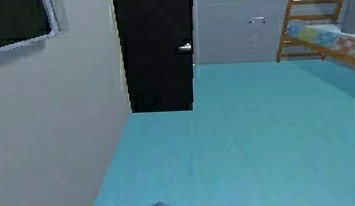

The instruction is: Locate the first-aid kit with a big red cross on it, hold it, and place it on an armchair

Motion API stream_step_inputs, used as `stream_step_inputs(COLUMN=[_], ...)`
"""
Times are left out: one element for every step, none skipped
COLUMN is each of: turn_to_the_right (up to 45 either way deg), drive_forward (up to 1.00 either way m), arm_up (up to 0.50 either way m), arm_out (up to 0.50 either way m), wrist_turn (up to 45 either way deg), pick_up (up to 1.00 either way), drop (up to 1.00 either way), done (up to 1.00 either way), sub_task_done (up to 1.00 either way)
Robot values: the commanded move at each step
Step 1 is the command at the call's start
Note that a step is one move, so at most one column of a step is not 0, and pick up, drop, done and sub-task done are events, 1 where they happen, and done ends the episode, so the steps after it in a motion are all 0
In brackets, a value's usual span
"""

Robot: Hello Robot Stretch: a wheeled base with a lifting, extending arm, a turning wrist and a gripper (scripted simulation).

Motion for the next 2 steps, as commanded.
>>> stream_step_inputs(turn_to_the_right=[-45.0, -45.0], drive_forward=[0.00, 0.00], arm_up=[0.00, 0.00], arm_out=[0.00, 0.00], wrist_turn=[0.0, 0.0], pick_up=[0.00, 0.00], drop=[0.00, 0.00], done=[0.00, 0.00], sub_task_done=[0.00, 0.00])
